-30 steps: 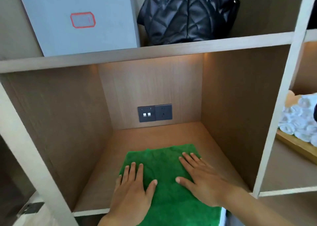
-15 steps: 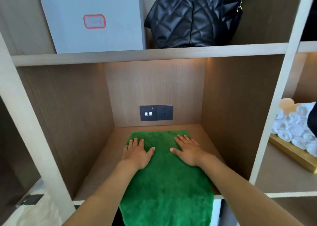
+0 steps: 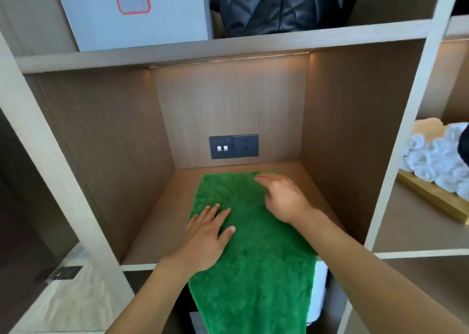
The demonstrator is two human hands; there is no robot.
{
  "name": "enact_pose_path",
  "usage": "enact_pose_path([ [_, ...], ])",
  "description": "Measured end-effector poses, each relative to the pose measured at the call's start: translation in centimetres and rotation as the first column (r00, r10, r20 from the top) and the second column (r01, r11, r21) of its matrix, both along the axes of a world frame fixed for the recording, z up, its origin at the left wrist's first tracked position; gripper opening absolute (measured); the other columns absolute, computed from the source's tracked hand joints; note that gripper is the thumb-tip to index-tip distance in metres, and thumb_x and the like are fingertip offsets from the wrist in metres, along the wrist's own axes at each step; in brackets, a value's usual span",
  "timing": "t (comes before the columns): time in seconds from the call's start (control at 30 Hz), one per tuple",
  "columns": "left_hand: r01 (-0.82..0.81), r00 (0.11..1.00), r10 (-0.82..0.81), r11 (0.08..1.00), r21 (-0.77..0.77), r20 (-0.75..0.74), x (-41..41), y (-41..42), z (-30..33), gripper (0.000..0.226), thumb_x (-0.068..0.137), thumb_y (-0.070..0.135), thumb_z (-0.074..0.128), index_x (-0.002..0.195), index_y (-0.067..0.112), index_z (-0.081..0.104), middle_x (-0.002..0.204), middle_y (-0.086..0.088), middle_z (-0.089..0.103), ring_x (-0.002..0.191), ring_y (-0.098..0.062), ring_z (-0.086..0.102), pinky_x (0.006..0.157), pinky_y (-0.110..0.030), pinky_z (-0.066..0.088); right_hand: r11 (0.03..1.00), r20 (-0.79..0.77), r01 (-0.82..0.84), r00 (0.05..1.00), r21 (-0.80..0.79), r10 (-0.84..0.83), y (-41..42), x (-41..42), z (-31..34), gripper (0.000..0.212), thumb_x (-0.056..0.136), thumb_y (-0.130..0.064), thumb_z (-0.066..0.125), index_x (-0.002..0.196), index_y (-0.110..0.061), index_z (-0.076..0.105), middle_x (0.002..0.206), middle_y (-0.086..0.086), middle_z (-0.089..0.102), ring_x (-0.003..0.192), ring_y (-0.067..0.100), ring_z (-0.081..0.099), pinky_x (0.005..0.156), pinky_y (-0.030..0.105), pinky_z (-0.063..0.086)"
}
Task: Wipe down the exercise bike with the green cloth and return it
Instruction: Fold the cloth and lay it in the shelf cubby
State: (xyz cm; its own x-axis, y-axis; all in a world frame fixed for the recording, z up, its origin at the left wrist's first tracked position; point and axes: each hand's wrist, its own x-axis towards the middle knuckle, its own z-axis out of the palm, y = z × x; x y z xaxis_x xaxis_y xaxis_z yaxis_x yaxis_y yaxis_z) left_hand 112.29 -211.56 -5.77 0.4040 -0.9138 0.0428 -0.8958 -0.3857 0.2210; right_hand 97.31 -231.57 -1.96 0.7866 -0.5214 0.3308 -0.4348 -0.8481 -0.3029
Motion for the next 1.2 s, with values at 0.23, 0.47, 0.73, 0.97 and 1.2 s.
enact_pose_path([
  [0.23,-0.039,0.995,0.014,0.968,-0.249,-0.101,0.2,0.6,-0.9,0.056,0.106,0.058,0.044,0.158,0.038,0.041,0.172,0.012,0.025,0.160,-0.013,0.020,0.129,-0.034,0.018,0.980,0.079,-0.153,0.987,0.131,0.143,6.3,-5.3,-2.6,0.045,0.110,-0.028,0.049,0.155,-0.028,0.051,0.163,-0.015,0.042,0.151,0.006,0.036,0.123,0.017,0.023],
  [0.47,0.090,0.994,-0.049,0.851,-0.517,0.093,-1.0,4.7,-0.1,0.024,0.105,0.026,0.060,0.121,0.021,0.076,0.140,0.009,0.064,0.134,-0.014,0.056,0.109,-0.037,0.050,0.993,0.027,-0.091,0.996,0.079,0.089,6.4,-10.0,-4.2,0.039,0.111,-0.034,0.048,0.149,-0.029,0.059,0.157,-0.018,0.050,0.145,0.004,0.044,0.115,0.011,0.026],
  [0.73,-0.005,0.997,-0.037,0.863,-0.506,-0.073,-3.2,8.1,-2.0,0.035,0.101,0.056,0.059,0.123,0.035,0.075,0.135,0.027,0.061,0.127,0.011,0.050,0.104,-0.011,0.037,0.987,0.168,-0.142,0.978,0.079,0.127,7.0,-10.1,-4.2,0.031,0.108,-0.031,0.057,0.136,-0.028,0.070,0.147,-0.020,0.059,0.140,0.002,0.050,0.114,0.022,0.040],
  [0.97,0.030,0.995,-0.075,0.861,-0.507,-0.068,-2.1,9.1,-2.2,0.040,0.094,0.053,0.065,0.128,0.035,0.074,0.141,0.028,0.060,0.141,0.009,0.044,0.114,-0.020,0.038,0.982,0.097,-0.180,0.980,0.061,0.174,7.4,-11.4,-5.0,0.050,0.091,-0.051,0.077,0.134,-0.027,0.073,0.142,-0.015,0.065,0.139,0.011,0.056,0.117,0.039,0.045],
  [1.2,0.015,0.999,-0.039,0.791,-0.612,-0.026,-1.7,10.4,-3.7,0.031,0.095,0.038,0.076,0.123,0.024,0.079,0.134,0.016,0.070,0.135,0.003,0.057,0.114,-0.019,0.043,0.993,0.236,-0.106,0.965,-0.056,0.117,6.5,-14.2,-6.5,0.040,0.085,-0.025,0.087,0.124,-0.016,0.079,0.132,-0.007,0.073,0.127,0.021,0.068,0.105,0.053,0.055],
])
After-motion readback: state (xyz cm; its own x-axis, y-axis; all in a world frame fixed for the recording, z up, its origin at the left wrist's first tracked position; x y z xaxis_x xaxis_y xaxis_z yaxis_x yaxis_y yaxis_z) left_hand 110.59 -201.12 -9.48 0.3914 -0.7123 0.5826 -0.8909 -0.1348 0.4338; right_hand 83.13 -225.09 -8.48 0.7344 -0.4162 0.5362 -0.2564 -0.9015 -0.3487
